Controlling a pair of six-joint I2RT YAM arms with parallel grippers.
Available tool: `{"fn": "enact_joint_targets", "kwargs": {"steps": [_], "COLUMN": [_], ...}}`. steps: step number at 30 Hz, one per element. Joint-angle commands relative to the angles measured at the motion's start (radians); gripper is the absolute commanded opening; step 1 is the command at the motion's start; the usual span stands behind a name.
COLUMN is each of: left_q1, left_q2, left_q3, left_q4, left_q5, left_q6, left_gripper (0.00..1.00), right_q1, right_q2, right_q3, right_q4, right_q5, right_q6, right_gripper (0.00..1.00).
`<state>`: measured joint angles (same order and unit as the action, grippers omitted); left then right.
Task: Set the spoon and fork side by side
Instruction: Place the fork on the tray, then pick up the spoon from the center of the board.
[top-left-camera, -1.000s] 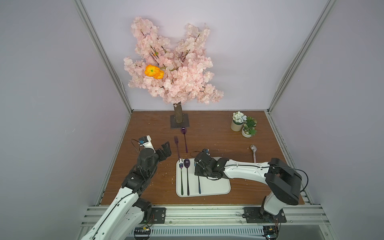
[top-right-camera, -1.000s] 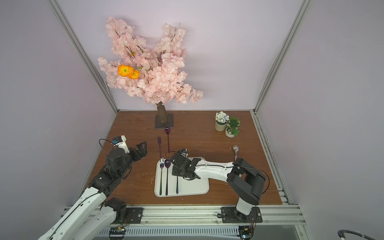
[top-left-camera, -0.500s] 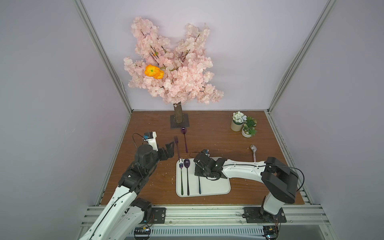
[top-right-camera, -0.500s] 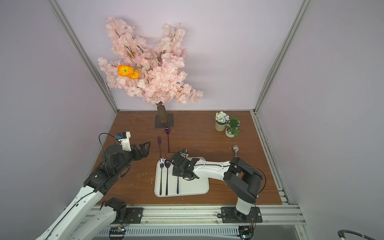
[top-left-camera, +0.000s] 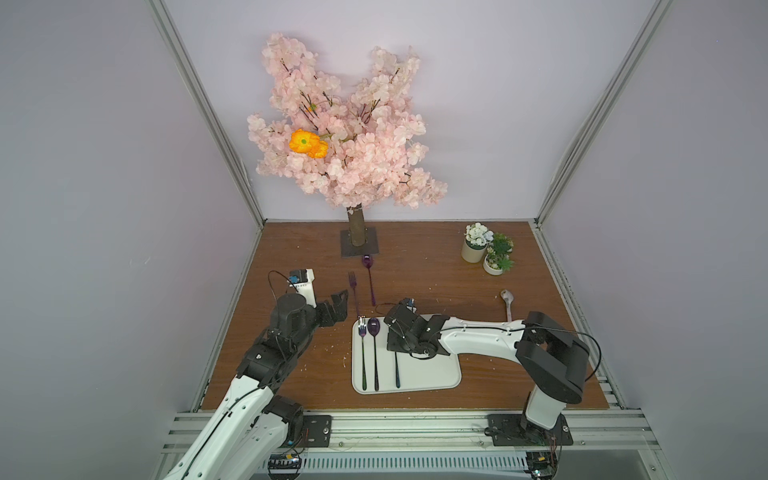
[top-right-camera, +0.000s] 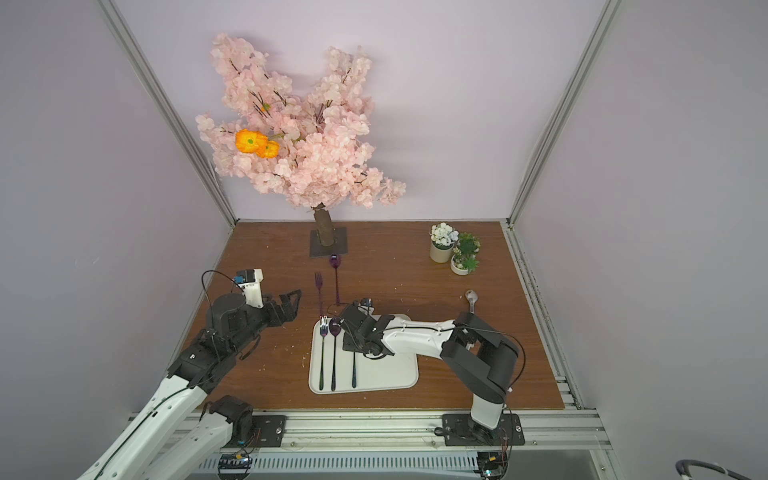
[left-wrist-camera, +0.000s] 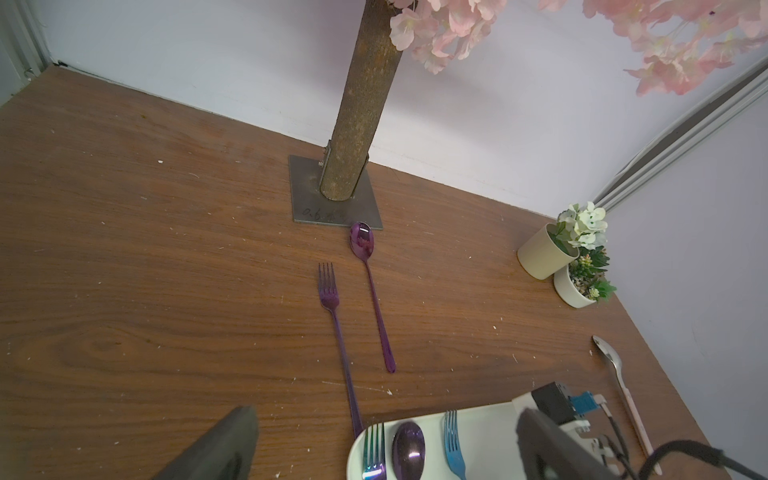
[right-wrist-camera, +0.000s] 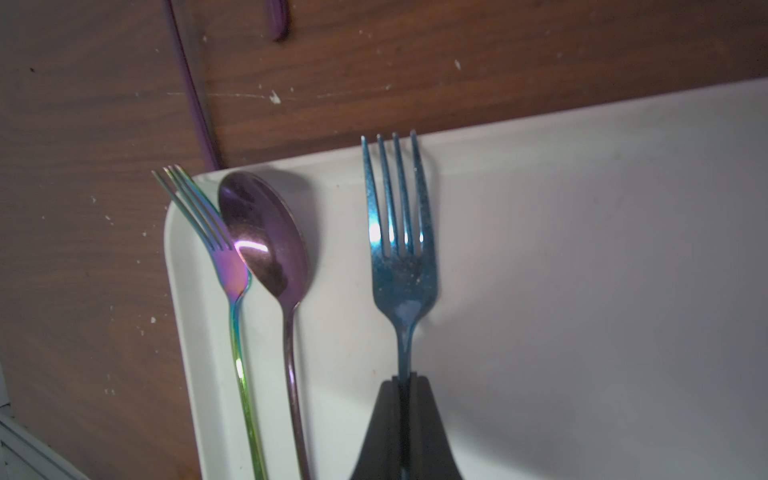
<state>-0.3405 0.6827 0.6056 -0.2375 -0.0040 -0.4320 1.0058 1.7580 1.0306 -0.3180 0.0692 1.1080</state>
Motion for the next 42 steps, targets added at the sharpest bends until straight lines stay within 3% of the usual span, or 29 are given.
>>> {"fn": "enact_joint_targets", "kwargs": {"steps": [1, 18, 27, 33, 42], "left_q1": [0.003, 0.003, 0.003, 0.003, 0.003], "left_q2": [-0.012, -0.015, 0.016, 0.080, 0.150], "left_q3": [-0.006, 0.001, 0.015, 0.033, 0.034], "left_q4": [-0.008, -0.013, -0.002, 0.026, 0.077], "left_q5": [-0.004, -0.016, 0.016, 0.089, 0.147], "left_q6": [0.013, 0.014, -0.005, -0.021, -0.036], "left_gripper": [1.00, 1.00, 1.00, 1.00, 1.00], "right_q1": [-0.003, 0.011, -0.018, -0.260, -0.778], "right_q2": [0.014, -0.030, -0.167, -0.294, -0.487], "right_q3": [-0.011, 0.022, 0.039, -0.049, -0.203], "right_q4": [-0.010, -0.042, -0.115, -0.170, -0.247], "right_q5": [-0.002, 0.009, 0.124, 0.080, 0.053], "right_q6": [0.003, -0.020, -0.141, -0.324, -0.549], "right_gripper": [0.08, 0.28, 0.48, 0.49, 0.50]}}
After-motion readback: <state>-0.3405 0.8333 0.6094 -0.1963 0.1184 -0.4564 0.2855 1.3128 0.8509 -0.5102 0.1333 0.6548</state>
